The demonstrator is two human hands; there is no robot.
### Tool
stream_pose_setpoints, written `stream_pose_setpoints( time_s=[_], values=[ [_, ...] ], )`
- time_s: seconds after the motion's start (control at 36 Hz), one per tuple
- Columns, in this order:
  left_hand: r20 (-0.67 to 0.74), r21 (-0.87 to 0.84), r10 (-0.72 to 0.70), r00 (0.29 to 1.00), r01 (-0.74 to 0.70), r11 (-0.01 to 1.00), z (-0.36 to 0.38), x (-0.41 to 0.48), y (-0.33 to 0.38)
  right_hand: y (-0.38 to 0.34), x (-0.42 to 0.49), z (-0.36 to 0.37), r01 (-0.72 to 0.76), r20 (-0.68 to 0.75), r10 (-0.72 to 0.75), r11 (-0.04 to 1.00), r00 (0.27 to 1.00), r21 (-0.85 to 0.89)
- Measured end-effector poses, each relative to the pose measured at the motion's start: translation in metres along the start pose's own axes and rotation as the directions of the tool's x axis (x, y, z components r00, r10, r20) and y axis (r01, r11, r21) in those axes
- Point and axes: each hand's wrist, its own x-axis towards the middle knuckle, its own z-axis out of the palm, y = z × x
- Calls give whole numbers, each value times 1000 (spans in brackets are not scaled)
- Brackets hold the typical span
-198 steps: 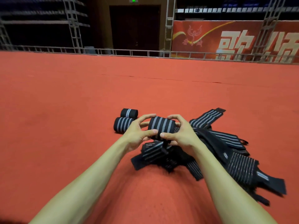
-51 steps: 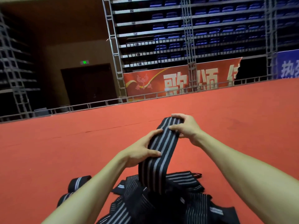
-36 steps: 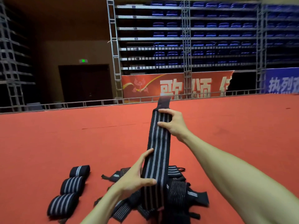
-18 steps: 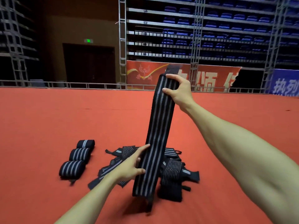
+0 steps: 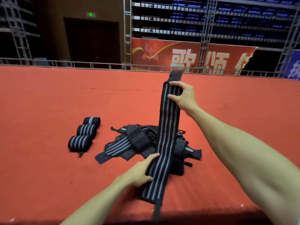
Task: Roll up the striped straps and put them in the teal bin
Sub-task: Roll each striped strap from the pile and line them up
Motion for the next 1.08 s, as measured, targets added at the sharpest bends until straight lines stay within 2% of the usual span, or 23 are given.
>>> stream_pose_setpoints(
  time_s=[0.06,0.14,0.19,0.28,0.42,0.58,0.61,0.67,0.75,0.81,0.92,1.03,1.08],
  values=[
    [3,129,19,1000,-20,991,5,-1,3,12,-5,1,-14,11,14,1000,1000,4],
    [22,199,-9,1000,4,980,7,7,-5,28,-5,-1,-31,13,31,999,999,13],
    [59,188,-30,998,18,982,7,13,-9,37,-6,-1,-42,13,42,999,999,18],
    [44,171,-7,999,-1,985,2,22,-12,48,-12,2,-57,28,56,998,998,36],
    [-72,116,0,997,8,993,-32,54,-5,75,-21,4,-71,11,71,997,997,33],
    [-157,120,73,985,-55,991,-70,107,18,119,-40,5,-130,-36,130,992,991,5],
    [-152,126,64,986,-45,991,-75,110,23,119,-47,6,-132,-38,132,991,991,0],
    [-112,160,80,990,-62,985,-74,177,28,172,-38,6,-181,-88,182,983,979,17],
    [-114,209,81,990,-56,976,-86,197,29,175,-47,9,-185,-45,185,983,982,6],
    [-77,274,78,994,-54,960,-80,234,24,198,-47,7,-210,-68,209,978,976,-3],
    [26,359,7,1000,-15,933,-68,294,11,241,-49,6,-244,-107,245,970,964,23],
    [174,413,-108,979,27,910,-49,323,-3,263,-56,9,-283,-82,284,959,955,25],
    [173,400,-114,978,36,916,-46,327,-6,269,-59,10,-285,-75,286,958,955,28]
  ],
)
